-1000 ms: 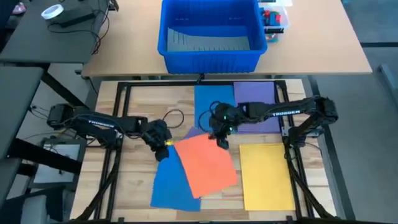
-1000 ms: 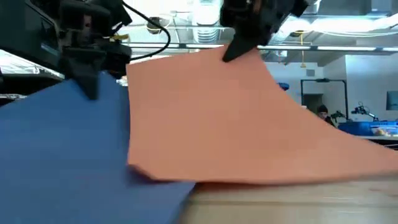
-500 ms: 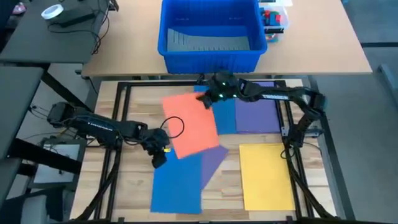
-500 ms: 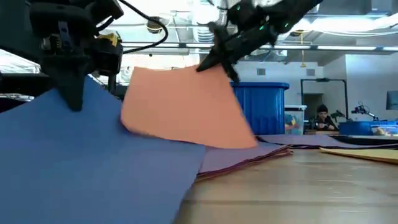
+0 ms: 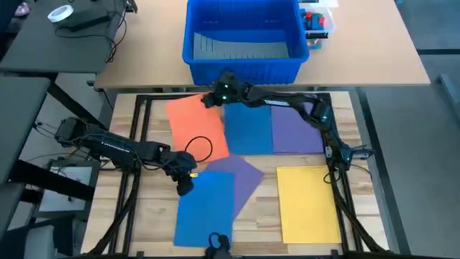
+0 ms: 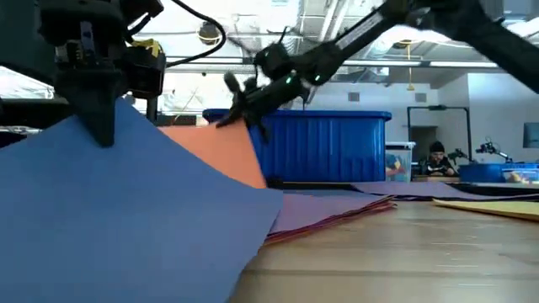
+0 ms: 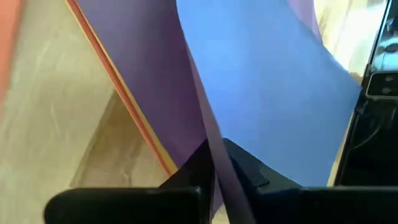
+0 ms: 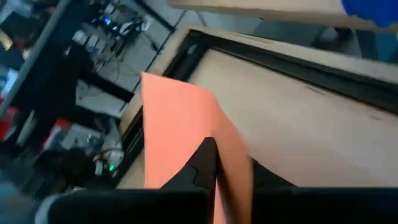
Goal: Organize paper
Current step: Put the orange paper on the table, then stack the blue paper on top of the other blue papers
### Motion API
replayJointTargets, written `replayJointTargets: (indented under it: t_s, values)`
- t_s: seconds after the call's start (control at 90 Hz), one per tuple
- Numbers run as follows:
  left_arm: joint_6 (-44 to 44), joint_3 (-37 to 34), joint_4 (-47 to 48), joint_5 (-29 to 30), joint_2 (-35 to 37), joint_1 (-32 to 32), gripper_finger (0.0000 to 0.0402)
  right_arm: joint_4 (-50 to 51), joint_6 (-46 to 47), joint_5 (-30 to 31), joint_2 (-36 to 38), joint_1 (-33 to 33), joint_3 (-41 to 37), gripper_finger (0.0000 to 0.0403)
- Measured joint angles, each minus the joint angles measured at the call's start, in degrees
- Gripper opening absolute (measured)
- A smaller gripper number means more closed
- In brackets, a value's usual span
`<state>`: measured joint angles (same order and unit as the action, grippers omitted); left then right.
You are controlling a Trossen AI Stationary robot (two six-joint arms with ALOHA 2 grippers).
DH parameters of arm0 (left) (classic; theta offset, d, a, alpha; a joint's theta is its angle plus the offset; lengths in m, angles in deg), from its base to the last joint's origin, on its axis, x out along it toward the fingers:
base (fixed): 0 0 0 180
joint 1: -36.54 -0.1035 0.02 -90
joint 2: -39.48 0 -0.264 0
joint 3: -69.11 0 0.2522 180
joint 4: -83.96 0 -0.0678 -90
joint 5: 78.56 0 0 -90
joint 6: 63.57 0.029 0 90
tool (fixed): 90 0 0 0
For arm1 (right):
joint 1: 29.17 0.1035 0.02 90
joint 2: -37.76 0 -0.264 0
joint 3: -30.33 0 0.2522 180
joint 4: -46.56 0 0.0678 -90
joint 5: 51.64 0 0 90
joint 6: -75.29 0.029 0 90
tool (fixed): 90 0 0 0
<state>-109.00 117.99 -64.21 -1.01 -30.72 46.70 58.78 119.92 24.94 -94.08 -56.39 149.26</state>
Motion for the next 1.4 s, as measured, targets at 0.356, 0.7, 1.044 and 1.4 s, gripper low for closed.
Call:
replayJointTargets:
  t_s: [0.356,0.7,1.044,1.4]
  values:
    - [-7.4,0.0,-3.2,3.2,0.0,0.7,0.0008,-3.9,12.4,8.8,-2.5,1.2,0.6,0.0000]
    - [-7.8,0.0,-4.1,3.6,0.0,0.7,0.0008,-1.3,9.4,8.5,-2.5,1.1,0.6,0.0036]
    - [-7.6,0.0,-3.4,3.6,0.0,0.7,0.0008,3.1,-11.8,5.7,-1.0,-1.6,0.6,0.0169]
    - [-5.4,0.0,-3.4,3.7,0.0,0.7,0.0008,30.7,-44.4,-3.0,12.0,-1.5,0.7,0.0179]
